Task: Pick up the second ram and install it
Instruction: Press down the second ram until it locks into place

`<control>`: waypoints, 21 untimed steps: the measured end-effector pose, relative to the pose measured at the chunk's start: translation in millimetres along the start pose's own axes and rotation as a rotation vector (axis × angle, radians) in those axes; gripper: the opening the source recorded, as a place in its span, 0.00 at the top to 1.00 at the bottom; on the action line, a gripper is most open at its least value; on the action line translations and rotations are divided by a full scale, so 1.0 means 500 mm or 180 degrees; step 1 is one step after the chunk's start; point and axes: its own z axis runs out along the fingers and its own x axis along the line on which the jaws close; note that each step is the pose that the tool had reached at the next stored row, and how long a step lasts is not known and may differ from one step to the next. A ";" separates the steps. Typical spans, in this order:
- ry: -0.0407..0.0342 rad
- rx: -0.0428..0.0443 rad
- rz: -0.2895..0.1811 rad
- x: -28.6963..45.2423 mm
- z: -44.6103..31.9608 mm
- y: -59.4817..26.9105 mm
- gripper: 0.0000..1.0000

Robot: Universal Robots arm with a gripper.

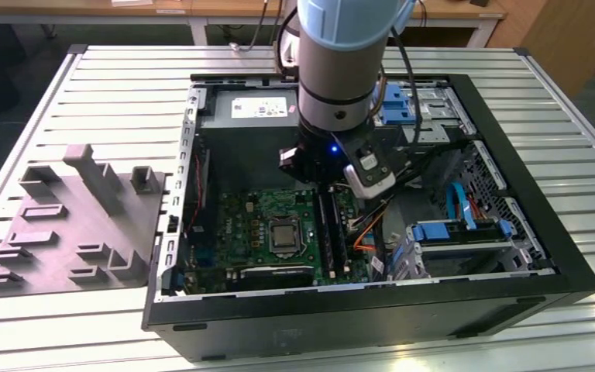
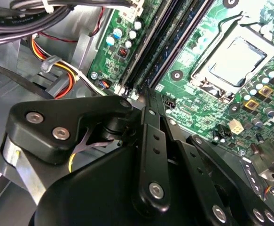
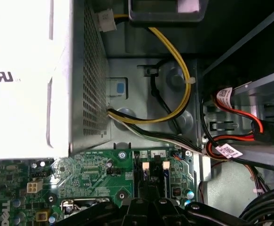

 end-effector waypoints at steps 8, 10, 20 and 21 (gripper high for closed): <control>0.0000 0.0000 0.0000 -0.002 -0.004 -0.038 0.90; 0.0000 0.0000 0.0000 -0.002 -0.006 -0.049 0.90; 0.0000 0.0000 0.0001 -0.005 -0.011 -0.094 0.90; 0.0000 0.0000 0.0001 -0.005 -0.011 -0.099 0.90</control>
